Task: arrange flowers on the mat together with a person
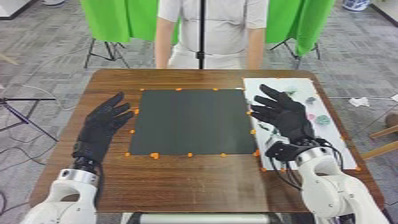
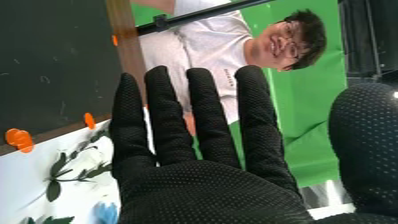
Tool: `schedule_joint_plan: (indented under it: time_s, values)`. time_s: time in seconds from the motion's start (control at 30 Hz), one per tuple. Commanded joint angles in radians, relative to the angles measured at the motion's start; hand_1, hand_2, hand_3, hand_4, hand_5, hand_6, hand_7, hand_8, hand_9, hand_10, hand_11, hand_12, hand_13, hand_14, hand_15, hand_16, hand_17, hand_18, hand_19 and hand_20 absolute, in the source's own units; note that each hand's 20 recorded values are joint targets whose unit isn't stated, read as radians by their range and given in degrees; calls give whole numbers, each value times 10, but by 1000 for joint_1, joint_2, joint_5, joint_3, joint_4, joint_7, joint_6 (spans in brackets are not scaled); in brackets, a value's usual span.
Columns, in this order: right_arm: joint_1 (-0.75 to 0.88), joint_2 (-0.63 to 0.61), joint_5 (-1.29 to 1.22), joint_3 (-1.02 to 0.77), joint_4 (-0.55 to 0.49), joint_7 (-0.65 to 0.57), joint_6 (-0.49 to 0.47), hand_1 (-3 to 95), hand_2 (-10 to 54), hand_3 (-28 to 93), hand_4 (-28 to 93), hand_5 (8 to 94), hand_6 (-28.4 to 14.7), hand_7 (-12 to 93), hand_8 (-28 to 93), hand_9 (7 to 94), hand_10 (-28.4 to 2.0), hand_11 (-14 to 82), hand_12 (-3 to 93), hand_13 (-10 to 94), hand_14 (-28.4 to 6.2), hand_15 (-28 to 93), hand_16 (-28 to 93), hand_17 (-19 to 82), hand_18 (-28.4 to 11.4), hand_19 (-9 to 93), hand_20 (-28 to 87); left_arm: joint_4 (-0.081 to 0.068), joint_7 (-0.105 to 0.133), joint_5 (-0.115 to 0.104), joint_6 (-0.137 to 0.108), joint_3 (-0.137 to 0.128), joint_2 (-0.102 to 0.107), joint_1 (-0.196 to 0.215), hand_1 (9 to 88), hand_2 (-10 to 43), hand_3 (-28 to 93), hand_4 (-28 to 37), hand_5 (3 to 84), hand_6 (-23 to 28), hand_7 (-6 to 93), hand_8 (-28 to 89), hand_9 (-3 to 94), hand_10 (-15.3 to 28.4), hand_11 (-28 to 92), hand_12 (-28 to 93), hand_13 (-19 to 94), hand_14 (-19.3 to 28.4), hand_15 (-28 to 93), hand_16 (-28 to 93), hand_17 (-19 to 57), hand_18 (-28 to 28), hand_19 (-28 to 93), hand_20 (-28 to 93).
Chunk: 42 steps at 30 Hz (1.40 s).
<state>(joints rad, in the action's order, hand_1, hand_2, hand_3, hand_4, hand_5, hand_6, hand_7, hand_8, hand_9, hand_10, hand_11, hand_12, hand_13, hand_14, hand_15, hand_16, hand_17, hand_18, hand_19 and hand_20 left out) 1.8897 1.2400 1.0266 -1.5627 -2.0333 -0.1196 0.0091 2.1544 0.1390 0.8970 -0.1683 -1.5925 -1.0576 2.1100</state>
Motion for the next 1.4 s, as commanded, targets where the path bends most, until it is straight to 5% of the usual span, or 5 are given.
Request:
schedule_joint_plan:
  time_s: [0.03,0.67,1.4]
  values:
    - [23,5,1,7,-10,-2,4,144,86,789,-283,419,28,156,-122,435,-139,72,135,337,-176,197,170,89,-217,479,184,2,-12,-1,-5,-1,-5,12,242,60,781,-271,344,60,120,-89,321,170,206,94,241,236,360,-24,-107,257,426,88]
    - [27,0,1,1,-10,-18,9,145,86,788,-283,421,29,159,-123,435,-139,74,136,340,-174,207,168,90,-216,480,184,18,-23,13,11,-12,-12,17,240,59,781,-272,345,60,120,-89,326,172,217,90,244,239,384,-47,-105,260,433,89]
    - [16,-4,-5,7,-5,-7,17,145,85,789,-283,419,28,159,-123,435,-139,74,136,339,-174,206,167,90,-216,480,183,13,-9,8,4,-5,-2,9,236,58,784,-278,352,58,113,-86,328,173,215,91,245,241,386,-48,-102,264,446,95]
